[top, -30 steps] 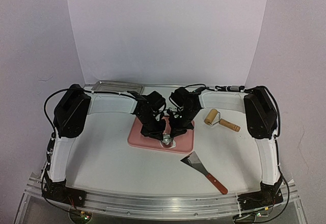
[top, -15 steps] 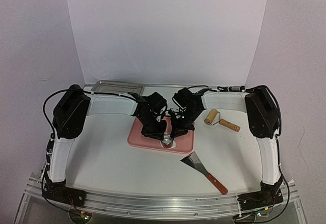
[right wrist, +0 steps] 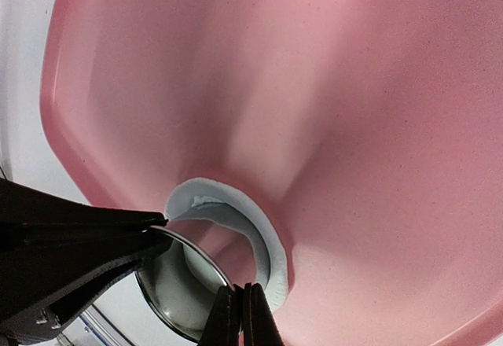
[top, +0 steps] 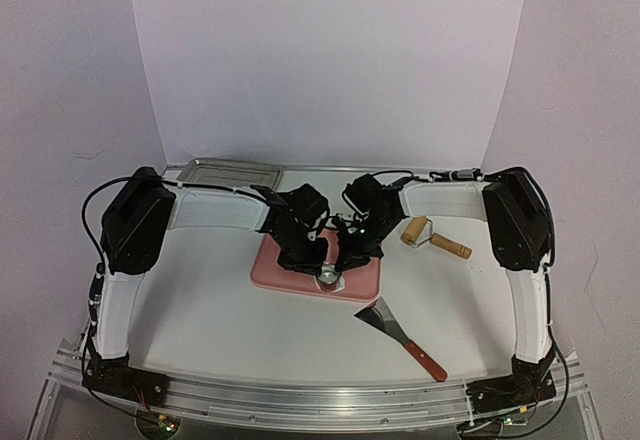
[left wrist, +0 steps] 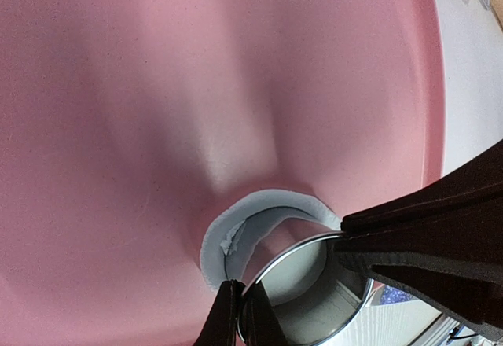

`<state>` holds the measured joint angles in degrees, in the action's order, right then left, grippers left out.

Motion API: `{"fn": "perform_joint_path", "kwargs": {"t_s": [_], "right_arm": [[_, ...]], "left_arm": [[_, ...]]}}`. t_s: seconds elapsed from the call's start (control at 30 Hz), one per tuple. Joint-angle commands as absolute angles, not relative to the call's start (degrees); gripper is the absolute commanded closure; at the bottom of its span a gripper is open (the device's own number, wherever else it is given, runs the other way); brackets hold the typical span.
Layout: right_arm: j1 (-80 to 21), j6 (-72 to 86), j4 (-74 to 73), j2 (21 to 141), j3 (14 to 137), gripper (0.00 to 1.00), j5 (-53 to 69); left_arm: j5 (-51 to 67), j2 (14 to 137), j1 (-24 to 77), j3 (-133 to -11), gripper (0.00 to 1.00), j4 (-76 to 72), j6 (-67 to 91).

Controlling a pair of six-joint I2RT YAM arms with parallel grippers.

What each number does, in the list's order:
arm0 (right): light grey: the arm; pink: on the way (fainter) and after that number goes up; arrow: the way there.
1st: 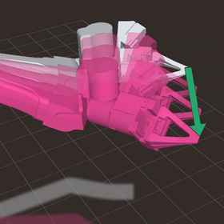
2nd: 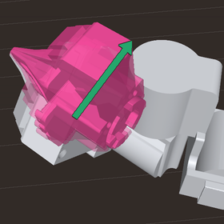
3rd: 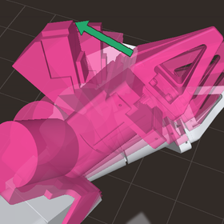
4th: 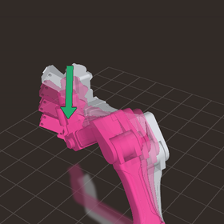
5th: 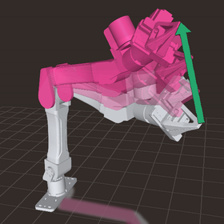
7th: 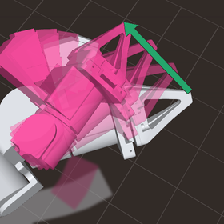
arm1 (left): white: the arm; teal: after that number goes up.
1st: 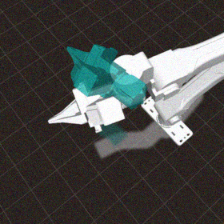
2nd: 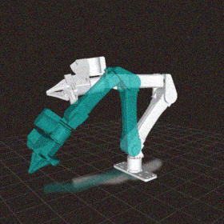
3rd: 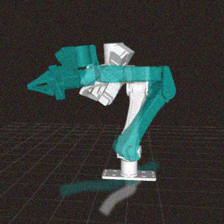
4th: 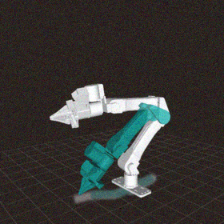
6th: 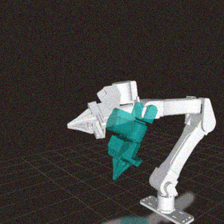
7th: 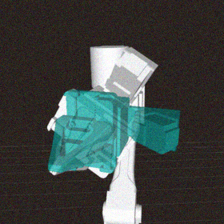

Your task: Roll out the dumpling wrappers from the dough

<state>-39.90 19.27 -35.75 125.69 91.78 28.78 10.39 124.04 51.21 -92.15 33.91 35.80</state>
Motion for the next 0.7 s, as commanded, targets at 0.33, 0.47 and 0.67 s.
{"fn": "perform_joint_path", "kwargs": {"t_s": [0.33, 0.47, 0.67], "right_arm": [[-40.40, 19.42, -38.93, 138.85, 86.09, 1.00, 20.31], [-40.36, 19.51, -38.92, 139.75, 86.36, 1.00, 20.04], [-40.34, 19.48, -38.93, 141.14, 86.76, 1.00, 19.53]], "left_arm": [[13.63, 130.63, 54.15, -83.63, 1.00, 30.41, 35.14], [13.97, 131.25, 54.11, -82.88, 1.00, 29.91, 36.14], [14.23, 131.93, 54.14, -81.04, 1.00, 28.57, 36.65]]}}
